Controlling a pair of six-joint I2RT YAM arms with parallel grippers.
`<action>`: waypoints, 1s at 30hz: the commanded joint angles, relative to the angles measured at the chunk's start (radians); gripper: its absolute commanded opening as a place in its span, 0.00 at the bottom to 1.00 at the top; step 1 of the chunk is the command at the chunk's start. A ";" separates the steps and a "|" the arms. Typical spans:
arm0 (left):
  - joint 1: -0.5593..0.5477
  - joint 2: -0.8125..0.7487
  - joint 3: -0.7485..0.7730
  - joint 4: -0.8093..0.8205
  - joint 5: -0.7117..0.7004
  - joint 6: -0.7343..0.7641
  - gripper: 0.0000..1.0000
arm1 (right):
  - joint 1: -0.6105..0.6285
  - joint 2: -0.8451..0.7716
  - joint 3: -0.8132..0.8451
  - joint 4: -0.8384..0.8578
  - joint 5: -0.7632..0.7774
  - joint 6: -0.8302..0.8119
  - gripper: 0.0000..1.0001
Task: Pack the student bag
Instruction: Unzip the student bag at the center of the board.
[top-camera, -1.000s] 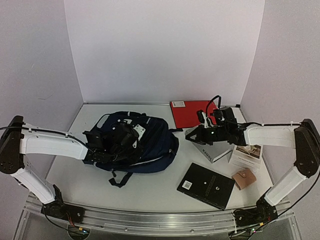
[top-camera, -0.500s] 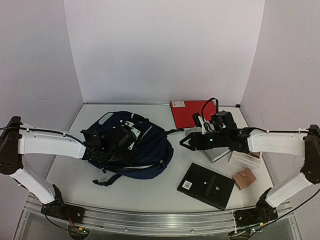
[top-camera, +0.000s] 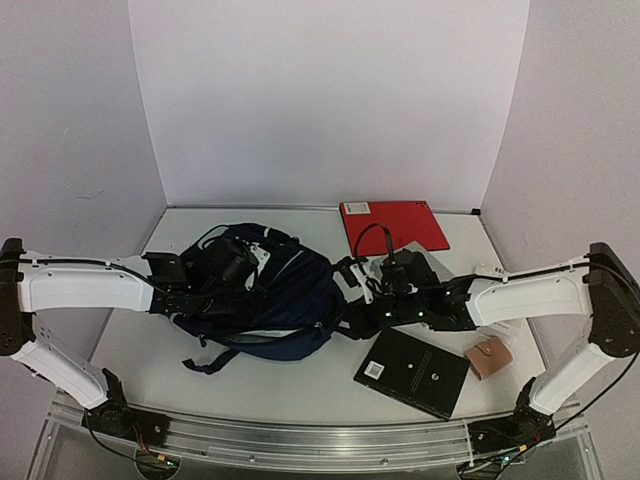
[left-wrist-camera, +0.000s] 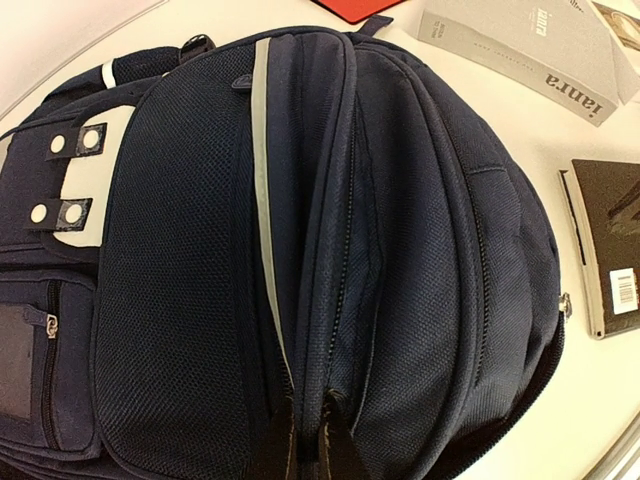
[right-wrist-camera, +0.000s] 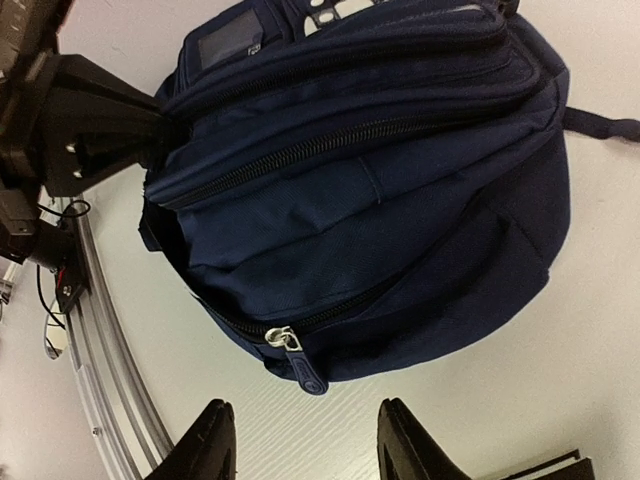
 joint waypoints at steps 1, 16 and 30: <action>0.011 -0.066 0.065 0.030 -0.001 0.003 0.00 | 0.040 0.086 0.078 0.036 -0.027 -0.060 0.42; 0.040 -0.061 0.083 0.016 0.016 0.025 0.00 | 0.072 0.220 0.142 0.072 -0.003 -0.080 0.20; 0.047 -0.113 -0.029 0.096 -0.072 0.129 0.00 | 0.044 0.150 0.173 -0.097 0.382 -0.066 0.00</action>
